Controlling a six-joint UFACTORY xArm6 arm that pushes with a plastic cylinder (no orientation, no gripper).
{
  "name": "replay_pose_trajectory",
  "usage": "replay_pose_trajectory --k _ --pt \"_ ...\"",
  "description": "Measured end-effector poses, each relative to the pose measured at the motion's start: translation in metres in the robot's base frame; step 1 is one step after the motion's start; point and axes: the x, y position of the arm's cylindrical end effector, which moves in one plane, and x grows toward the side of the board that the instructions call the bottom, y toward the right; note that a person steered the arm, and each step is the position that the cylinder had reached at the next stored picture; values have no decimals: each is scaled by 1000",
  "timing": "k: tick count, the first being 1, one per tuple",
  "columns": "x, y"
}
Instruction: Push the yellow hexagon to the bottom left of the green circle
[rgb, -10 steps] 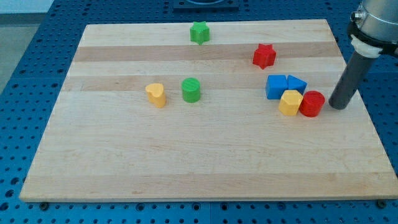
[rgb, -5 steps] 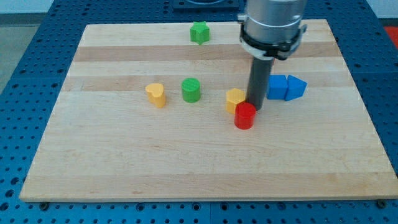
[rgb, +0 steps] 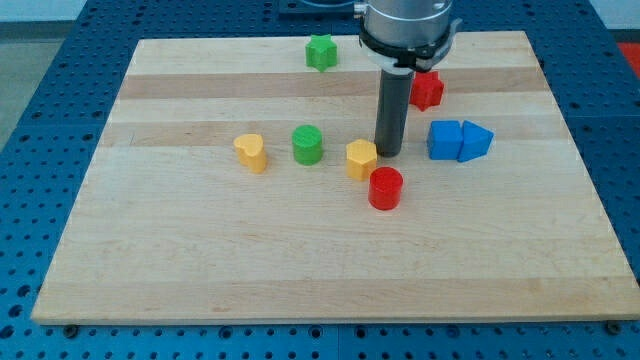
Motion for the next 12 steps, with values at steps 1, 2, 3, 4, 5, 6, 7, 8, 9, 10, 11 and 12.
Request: replay_pose_trajectory --k 1,2,3,4,5,6,7,8,9,10,11,12 --pt "-3 0" --pt "11 -5" --pt "29 -18" --pt "35 -42" --pt "44 -54" --pt "60 -54" --pt "73 -55" --pt "97 -59" --pt "111 -68" --pt "106 -68" --pt "87 -69" --pt "85 -78"
